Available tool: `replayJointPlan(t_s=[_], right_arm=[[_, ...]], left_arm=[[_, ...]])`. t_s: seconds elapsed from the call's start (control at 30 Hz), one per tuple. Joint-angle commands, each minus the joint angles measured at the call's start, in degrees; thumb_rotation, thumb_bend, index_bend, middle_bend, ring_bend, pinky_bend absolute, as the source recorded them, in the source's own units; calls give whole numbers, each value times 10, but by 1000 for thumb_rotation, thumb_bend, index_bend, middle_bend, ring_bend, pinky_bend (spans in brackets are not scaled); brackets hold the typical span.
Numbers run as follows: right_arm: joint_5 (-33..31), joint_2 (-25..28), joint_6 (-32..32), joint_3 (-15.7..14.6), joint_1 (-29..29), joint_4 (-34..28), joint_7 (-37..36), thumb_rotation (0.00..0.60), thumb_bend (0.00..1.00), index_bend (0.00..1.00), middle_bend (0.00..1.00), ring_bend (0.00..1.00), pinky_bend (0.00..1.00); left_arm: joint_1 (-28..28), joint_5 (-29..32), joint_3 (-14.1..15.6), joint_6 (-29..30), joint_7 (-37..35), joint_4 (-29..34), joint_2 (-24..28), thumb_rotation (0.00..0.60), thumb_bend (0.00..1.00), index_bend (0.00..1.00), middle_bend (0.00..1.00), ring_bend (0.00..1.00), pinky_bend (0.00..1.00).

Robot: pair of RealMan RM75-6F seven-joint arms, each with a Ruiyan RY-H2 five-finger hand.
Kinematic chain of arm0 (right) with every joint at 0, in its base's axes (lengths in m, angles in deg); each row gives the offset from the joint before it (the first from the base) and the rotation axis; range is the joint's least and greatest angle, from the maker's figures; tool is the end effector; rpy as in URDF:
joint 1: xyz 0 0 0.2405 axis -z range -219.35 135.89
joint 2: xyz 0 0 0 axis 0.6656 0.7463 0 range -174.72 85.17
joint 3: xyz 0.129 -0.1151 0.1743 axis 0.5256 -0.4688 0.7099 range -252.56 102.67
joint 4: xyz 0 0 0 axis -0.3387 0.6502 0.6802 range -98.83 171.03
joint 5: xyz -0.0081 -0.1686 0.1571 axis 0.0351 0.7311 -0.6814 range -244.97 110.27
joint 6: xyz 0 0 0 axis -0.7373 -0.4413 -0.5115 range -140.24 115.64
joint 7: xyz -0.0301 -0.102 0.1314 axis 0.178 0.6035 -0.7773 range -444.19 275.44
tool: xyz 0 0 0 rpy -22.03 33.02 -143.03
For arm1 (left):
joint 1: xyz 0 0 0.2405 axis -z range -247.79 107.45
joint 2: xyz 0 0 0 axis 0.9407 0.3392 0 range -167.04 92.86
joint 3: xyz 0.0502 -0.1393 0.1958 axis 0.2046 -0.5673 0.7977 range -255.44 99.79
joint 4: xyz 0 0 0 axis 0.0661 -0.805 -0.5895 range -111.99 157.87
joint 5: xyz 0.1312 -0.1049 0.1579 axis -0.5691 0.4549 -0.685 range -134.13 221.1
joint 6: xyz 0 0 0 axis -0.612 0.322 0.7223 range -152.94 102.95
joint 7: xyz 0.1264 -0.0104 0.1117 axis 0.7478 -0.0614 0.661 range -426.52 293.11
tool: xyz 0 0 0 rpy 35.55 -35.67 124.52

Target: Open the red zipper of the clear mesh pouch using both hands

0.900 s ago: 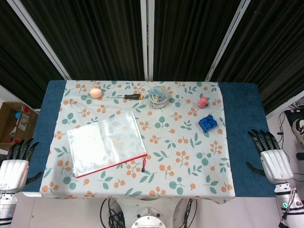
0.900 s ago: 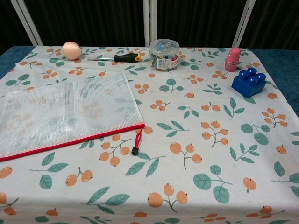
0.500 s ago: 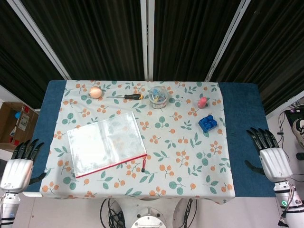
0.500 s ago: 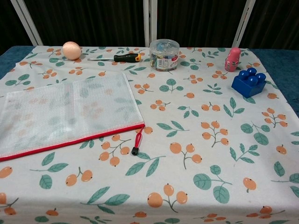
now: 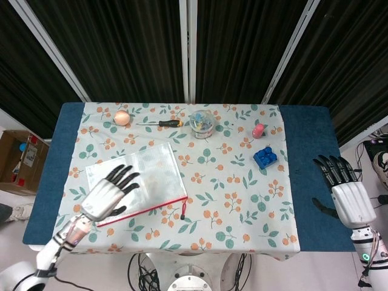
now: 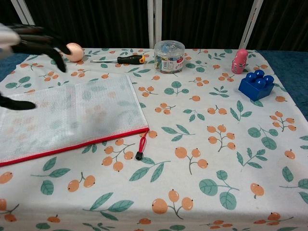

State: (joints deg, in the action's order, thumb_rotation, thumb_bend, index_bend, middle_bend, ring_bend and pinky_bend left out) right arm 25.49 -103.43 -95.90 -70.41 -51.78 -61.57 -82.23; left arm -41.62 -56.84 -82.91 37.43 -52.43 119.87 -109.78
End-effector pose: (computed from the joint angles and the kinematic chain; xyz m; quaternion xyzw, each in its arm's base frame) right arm -0.2578 -0.2354 0.1483 0.6540 -0.3156 0.4250 0.5404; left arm -0.1448 0.2765 0.0186 -0.8126 -0.2095 -0.4108 0.3563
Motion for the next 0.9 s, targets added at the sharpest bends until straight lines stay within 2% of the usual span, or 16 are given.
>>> replayJointPlan(t_s=[0.03,0.2,0.47,0.67,0.9], right_arm=[[0,-1,-1,-2,2,-2,4,600,119,0,66,0,0],[-6,-2,-10,-5,10,-1,6,600,117,0,66,0,0],[-15,-8,-21,-8,21,9,-1,600,121,0,65,0,0],[-17,-13,-26,-9,26,18,-9,600,118,0,65,0,0],[-17,-18,-27,-9,26,27,-16,600,118,0,65,0,0]], left_arm=[[102,0,-32,-107,-8,-42,-82,600,223,328,160,63,115],[170,24,-43,-177,-9,-105,-147,600,270,357,161,63,115],[223,53,-24,-233,0,-193,-218,600,282,405,160,63,115],[231,75,-9,-241,15,-222,-238,600,281,422,160,63,115],[230,89,6,-228,18,-220,-239,600,279,465,160,62,115]])
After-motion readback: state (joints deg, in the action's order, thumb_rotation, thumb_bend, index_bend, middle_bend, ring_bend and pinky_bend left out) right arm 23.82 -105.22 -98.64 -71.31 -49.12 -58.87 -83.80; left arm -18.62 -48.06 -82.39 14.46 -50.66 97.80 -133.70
